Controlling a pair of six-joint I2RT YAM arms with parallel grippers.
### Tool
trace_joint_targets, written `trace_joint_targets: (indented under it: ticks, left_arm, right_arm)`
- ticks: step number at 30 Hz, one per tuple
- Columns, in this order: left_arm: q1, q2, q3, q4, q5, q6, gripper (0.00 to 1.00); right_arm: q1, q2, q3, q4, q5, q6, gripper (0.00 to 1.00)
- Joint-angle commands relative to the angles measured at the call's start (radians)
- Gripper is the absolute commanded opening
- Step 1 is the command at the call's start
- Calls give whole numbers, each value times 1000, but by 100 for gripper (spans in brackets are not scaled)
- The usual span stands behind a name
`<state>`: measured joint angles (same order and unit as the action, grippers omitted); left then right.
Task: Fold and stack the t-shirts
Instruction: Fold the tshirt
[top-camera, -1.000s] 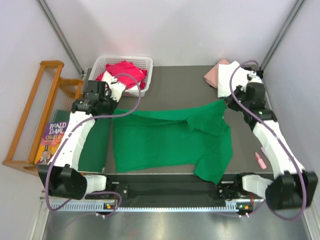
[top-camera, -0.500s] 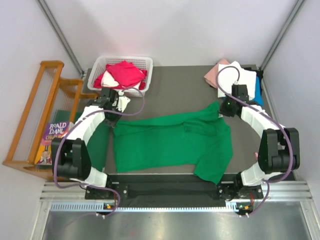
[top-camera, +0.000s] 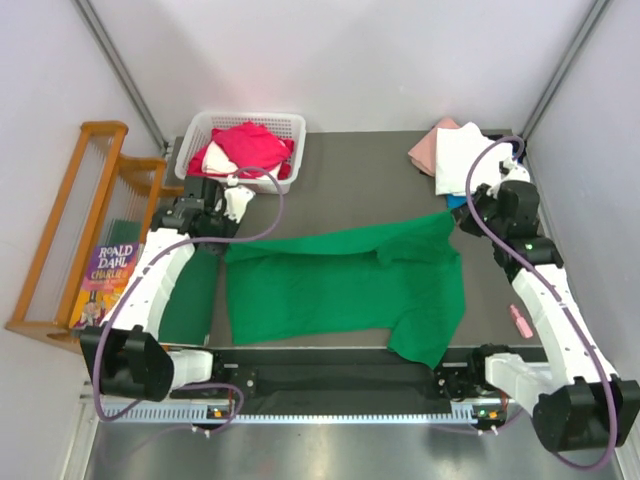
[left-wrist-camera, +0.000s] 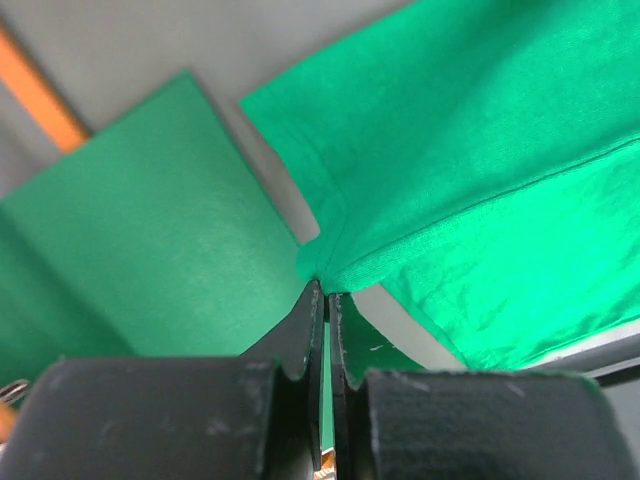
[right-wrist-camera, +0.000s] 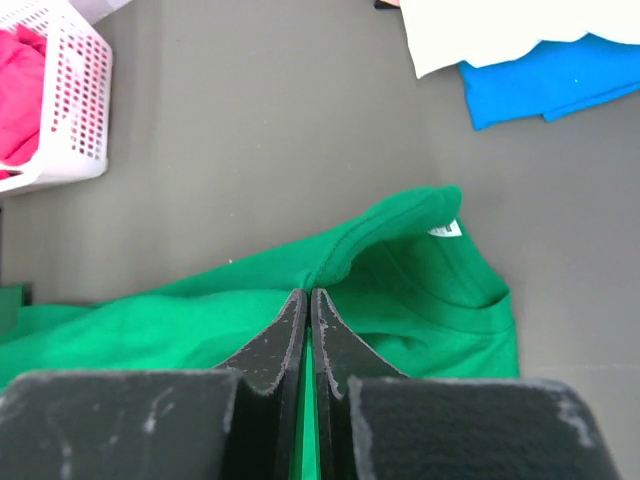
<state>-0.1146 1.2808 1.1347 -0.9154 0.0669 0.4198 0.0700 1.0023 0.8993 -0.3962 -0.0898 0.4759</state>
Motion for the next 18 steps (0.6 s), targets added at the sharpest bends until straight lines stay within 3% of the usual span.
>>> trace_joint_targets:
  ticks: [1, 5, 8, 12, 15, 18]
  left_arm:
    - [3, 65, 69, 61, -27, 7, 0]
    - [3, 271, 219, 93, -94, -9, 0]
    - [3, 460, 414, 64, -151, -27, 0]
    - [4, 702, 783, -75, -214, -64, 0]
    - [4, 715, 852, -91, -233, -78, 0]
    - [4, 628, 759, -86, -217, -93, 0]
  right_arm:
    - [-7, 114, 82, 22, 25, -5, 0]
    - [-6, 342, 157, 106, -17, 23, 0]
    - [-7, 511, 283, 131, -16, 26, 0]
    - [-7, 651, 496, 50, -15, 7, 0]
    - [-9, 651, 518, 48, -16, 3, 0]
    - [-10, 583, 451, 71, -39, 1, 0]
